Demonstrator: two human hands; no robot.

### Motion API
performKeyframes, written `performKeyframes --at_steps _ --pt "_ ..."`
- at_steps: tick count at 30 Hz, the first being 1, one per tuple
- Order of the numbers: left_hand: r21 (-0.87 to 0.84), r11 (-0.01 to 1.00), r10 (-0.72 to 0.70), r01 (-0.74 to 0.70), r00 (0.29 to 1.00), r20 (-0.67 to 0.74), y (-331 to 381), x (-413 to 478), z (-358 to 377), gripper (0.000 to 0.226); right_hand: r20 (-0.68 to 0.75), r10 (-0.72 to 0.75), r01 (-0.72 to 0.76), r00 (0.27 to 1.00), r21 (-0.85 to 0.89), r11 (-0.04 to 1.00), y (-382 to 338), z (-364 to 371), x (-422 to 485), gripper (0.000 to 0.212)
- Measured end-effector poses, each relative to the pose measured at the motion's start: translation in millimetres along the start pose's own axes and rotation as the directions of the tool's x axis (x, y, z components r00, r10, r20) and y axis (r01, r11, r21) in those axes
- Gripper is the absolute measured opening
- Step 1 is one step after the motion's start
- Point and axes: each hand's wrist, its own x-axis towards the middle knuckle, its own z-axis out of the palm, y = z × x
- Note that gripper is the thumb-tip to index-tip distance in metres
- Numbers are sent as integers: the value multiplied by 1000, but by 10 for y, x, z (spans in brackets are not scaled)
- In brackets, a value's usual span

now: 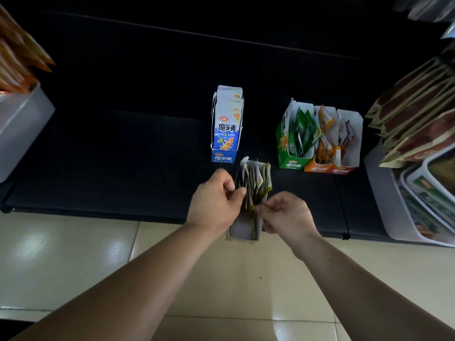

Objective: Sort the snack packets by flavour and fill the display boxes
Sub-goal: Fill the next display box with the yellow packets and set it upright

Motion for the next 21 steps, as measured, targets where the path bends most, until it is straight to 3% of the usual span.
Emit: performKeyframes --at_steps 3,6,8,11,14,18,21 --pt "-162 980 -106 116 992 69 -40 23 -52 23 26 46 -48 999 47 998 14 -48 -23 18" --pt "-57 998 -4 6 999 37 -121 -118 -165 21 54 81 -84 995 69 994 30 -64 -43 19" --pt "75 985 148 -156 983 112 -155 -276 -234 11 62 103 -107 993 63 992 54 -58 -53 19" --pt "301 860 273 -411 871 409 -110 -457 -222 12 73 144 -149 987 65 987 134 -48 -72 19" --pt "464 717 112 -521 743 660 -42 -466 -120 37 82 146 -148 986 16 989 213 -56 -88 18" --pt "632 434 -19 -642 695 719 -28 -380 -32 58 50 51 -40 997 -210 977 300 -73 -46 25" --pt "625 336 -37 -705 653 757 15 -335 26 68 43 4 10 999 -316 949 330 -60 -40 30"
